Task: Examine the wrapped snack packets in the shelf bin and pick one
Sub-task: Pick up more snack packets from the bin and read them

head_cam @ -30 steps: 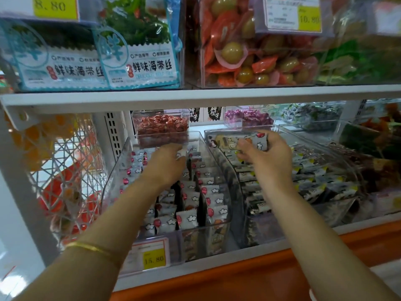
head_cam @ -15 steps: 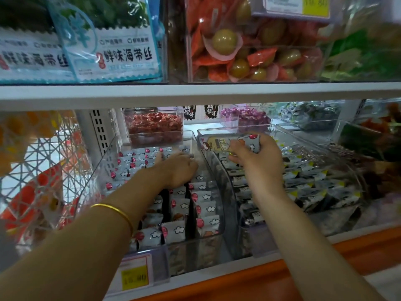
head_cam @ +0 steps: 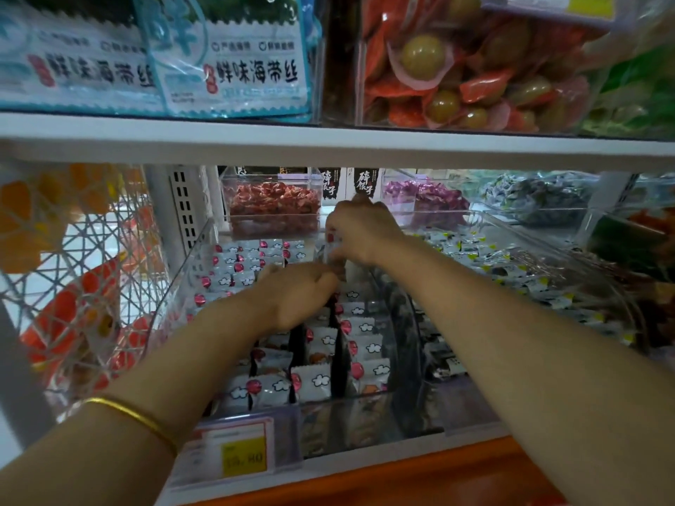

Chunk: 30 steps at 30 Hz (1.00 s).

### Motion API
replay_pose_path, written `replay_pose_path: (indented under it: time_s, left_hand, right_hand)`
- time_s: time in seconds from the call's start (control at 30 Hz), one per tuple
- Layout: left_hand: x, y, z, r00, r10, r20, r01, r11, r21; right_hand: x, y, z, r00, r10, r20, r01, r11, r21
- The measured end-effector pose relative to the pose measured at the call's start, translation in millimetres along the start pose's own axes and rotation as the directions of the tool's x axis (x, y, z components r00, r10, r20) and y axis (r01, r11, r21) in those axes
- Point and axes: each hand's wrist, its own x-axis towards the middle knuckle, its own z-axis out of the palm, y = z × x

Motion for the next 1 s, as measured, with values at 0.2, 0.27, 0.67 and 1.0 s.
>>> replay_pose_path:
  time_s: [0.2, 0.27, 0.67, 1.0]
  left_hand:
    - [-16, -7, 8, 0.999, -0.041, -0.027, 0.045, 0.987, 0.155]
    - [-17, -8, 12, 0.999, -0.036, -0.029, 0.041, 0.98, 0.197]
    - [-17, -20, 7, 0.994, -0.06, -0.092, 0.075, 0.982, 0.172]
    - [-21, -16, 7, 0.992, -0.059, -0.113, 0.076, 0.986, 0.149]
  right_hand:
    - [18, -9, 4, 0.95, -0.067, 0.306, 0.11, 0.986, -0.127]
    - [21, -12, 10, 0.9, -0.044, 0.434, 0.129, 0.977, -0.169]
    - [49, -11, 25, 0.963, 0.211, 0.166, -0.221, 0.974, 0.044]
    - [46, -13, 20, 0.976, 0.204, 0.081, -0.199, 0.978, -0.071]
